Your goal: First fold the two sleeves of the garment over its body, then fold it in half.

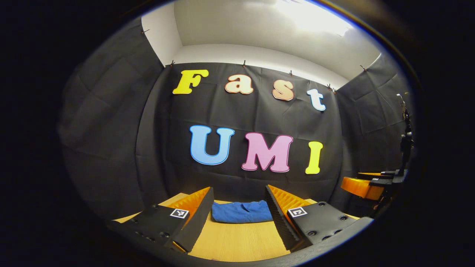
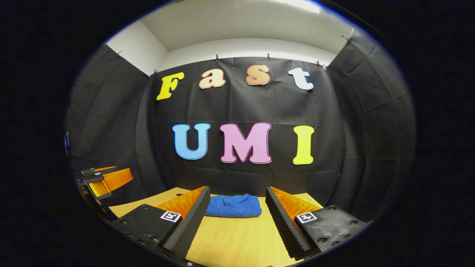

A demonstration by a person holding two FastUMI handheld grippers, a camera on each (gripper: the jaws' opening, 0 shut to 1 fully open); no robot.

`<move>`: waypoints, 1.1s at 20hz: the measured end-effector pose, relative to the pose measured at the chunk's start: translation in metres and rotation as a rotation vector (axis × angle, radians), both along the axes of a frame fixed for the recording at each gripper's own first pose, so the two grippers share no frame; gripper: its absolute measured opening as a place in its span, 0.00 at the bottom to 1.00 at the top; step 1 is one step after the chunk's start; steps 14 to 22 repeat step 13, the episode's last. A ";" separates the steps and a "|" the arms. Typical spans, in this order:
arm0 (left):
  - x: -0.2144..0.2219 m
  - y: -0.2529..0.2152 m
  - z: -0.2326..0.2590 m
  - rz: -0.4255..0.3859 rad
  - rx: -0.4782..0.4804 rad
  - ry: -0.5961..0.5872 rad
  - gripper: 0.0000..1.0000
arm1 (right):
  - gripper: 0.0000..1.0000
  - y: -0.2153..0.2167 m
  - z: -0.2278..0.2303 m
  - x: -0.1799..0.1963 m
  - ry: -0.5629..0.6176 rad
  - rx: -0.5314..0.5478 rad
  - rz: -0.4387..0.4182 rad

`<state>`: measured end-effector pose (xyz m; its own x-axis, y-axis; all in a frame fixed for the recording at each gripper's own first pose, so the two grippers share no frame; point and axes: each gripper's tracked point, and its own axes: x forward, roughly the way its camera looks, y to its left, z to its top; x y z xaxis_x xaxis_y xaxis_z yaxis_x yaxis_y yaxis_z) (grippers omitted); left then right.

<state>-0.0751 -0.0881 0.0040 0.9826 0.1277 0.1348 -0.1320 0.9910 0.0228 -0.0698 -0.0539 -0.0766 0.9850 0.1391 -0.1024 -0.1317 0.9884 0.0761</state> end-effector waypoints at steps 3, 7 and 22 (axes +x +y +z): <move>0.002 0.004 0.001 0.013 0.004 0.000 0.80 | 0.96 0.001 -0.002 0.002 0.010 0.015 0.002; 0.004 0.007 0.010 0.028 0.046 -0.003 0.80 | 0.96 0.010 -0.007 0.009 0.032 0.025 0.031; 0.009 0.006 0.012 0.010 0.104 0.011 0.80 | 0.96 0.040 -0.005 0.024 0.034 0.036 0.102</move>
